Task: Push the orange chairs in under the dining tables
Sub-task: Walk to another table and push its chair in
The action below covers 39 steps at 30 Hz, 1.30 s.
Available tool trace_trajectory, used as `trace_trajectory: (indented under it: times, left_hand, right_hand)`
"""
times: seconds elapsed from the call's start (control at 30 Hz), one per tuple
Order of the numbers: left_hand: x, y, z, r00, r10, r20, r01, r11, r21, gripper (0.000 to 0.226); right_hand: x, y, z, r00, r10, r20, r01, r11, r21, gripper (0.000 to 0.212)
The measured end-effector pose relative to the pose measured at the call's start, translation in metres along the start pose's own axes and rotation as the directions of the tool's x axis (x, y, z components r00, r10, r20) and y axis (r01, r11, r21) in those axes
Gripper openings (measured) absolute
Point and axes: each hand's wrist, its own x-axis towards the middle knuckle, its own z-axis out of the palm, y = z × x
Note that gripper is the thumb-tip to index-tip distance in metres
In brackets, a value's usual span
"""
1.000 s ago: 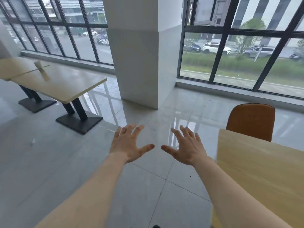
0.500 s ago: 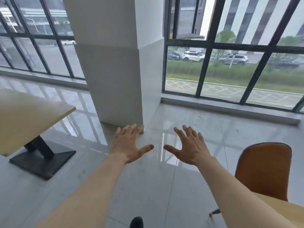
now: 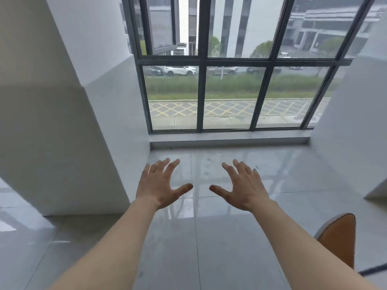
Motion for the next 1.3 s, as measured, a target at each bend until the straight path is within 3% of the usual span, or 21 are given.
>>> trace_trajectory:
  times: [0.37,0.53,0.67,0.83,0.97,1.13,1.3]
  left_hand:
    - [0.337,0.125,0.069,0.947,0.318,0.041,-0.319,0.947,0.026,0.095]
    - [0.462,0.220,0.089,0.878,0.477,0.032,-0.477,0.879,-0.009,0.096]
    - [0.544,0.313,0.117,0.782,0.622,0.043,-0.619,0.783,-0.060,0.094]
    - [0.616,0.454,0.167,0.566,0.821,0.072,-0.807,0.570,-0.152,0.095]
    - [0.646,0.566,0.208,0.327,0.941,0.087,-0.906,0.338,-0.254,0.094]
    - [0.630,0.673,0.240,0.009,0.994,0.112,-0.934,0.048,-0.355,0.101]
    - [0.546,0.741,0.255,-0.318,0.945,0.072,-0.863,-0.257,-0.435,0.101]
  right_hand:
    - [0.229,0.185,-0.038,0.960,0.273,-0.062,-0.272,0.962,0.031,0.098]
    - [0.280,0.286,-0.074,0.890,0.443,-0.108,-0.441,0.897,0.037,0.100]
    - [0.293,0.369,-0.094,0.778,0.612,-0.140,-0.610,0.790,0.067,0.104]
    - [0.279,0.464,-0.112,0.562,0.810,-0.167,-0.806,0.582,0.108,0.102]
    - [0.253,0.514,-0.121,0.309,0.933,-0.183,-0.930,0.337,0.148,0.101]
    - [0.204,0.522,-0.131,-0.024,0.989,-0.145,-0.970,0.012,0.242,0.102]
    - [0.141,0.489,-0.119,-0.309,0.942,-0.134,-0.916,-0.257,0.308,0.101]
